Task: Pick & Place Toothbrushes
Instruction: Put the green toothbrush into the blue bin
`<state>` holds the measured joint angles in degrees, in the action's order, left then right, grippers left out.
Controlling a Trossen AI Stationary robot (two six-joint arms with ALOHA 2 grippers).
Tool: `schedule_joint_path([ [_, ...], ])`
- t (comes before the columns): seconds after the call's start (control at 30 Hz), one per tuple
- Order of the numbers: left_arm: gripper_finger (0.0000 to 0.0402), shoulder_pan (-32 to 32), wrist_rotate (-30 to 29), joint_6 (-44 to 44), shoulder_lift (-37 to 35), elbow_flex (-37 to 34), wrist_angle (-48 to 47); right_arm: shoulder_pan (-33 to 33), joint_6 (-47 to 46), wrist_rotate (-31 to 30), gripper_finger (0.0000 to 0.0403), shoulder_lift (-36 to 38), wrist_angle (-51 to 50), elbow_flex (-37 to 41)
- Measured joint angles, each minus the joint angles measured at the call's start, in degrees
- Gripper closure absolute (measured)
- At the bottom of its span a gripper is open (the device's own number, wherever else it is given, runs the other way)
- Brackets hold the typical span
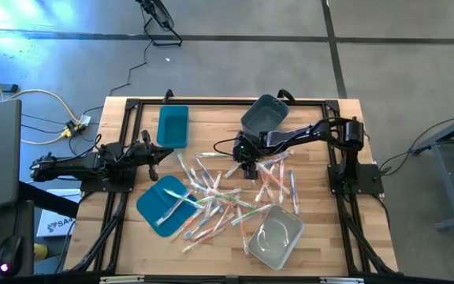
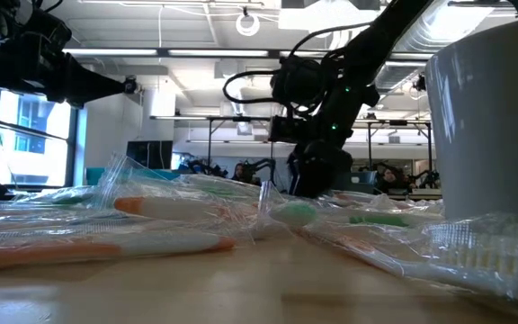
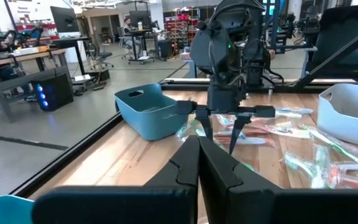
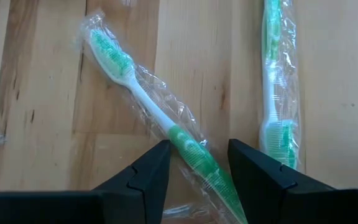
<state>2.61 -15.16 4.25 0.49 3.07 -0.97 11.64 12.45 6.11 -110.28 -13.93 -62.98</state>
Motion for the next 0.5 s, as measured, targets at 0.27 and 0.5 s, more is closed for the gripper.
schedule_joint_path([
  [0.27, 0.0402, -0.02, -0.02, -0.02, 0.02, 0.0, 0.02, 0.0, 0.0, 1.47, 0.028, 0.0, 0.06, 0.0],
  [0.5, 0.0402, 0.0, -0.09, -0.39, 0.0, 0.0, 0.0, 0.0, -0.02, 1.84, 0.0334, 0.04, -0.03, 0.0],
])
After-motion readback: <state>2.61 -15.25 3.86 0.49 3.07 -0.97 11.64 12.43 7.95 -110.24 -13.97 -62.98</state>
